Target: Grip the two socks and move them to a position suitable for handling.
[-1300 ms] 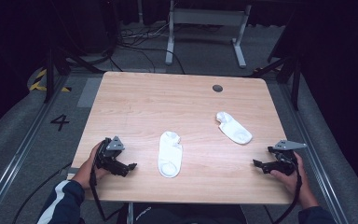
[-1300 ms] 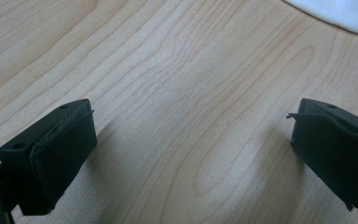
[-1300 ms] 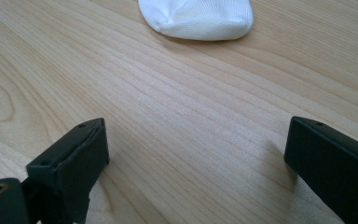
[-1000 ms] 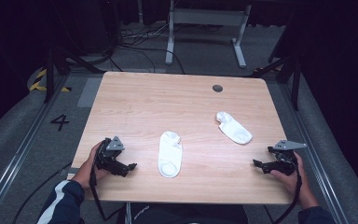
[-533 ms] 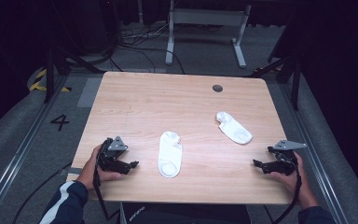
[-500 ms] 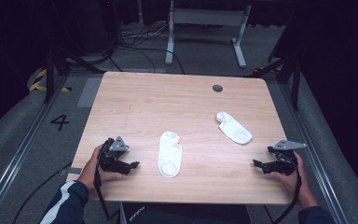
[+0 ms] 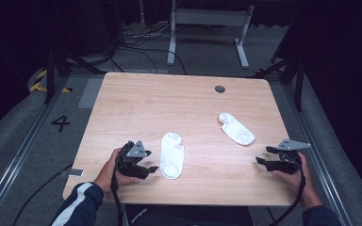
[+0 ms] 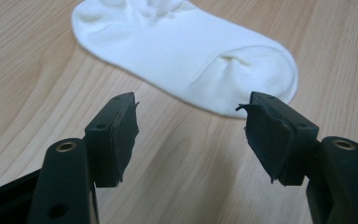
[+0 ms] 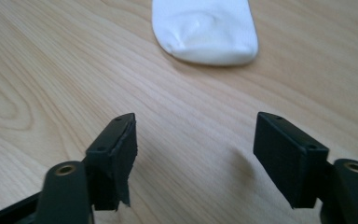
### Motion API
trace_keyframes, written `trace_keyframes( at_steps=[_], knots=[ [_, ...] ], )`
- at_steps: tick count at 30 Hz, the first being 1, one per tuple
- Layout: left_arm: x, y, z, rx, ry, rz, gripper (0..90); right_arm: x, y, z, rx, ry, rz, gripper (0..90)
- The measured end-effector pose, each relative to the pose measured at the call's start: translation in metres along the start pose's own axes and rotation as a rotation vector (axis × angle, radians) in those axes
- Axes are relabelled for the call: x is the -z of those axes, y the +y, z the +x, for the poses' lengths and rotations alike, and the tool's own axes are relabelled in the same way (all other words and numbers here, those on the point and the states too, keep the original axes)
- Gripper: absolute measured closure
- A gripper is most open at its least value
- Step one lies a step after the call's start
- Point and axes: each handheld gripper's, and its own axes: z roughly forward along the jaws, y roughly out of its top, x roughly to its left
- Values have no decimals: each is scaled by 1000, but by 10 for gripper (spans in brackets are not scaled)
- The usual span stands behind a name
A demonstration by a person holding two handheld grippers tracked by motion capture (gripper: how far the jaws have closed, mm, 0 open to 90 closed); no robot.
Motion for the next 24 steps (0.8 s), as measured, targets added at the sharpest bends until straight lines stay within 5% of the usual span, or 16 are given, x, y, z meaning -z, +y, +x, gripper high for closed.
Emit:
trace_keyframes(
  at_steps=[8,11,15,24],
  knots=[
    [-17,17,-13,-61,-65,-2,475,7,37,15,113,26,-54,456],
    [-28,24,-19,-100,-95,18,515,-10,59,29,187,62,-22,538],
    [-39,26,-24,-120,-128,33,549,-25,66,34,231,74,3,584],
    [-45,24,-21,-137,-138,24,574,-69,73,27,212,61,89,643]
  ],
)
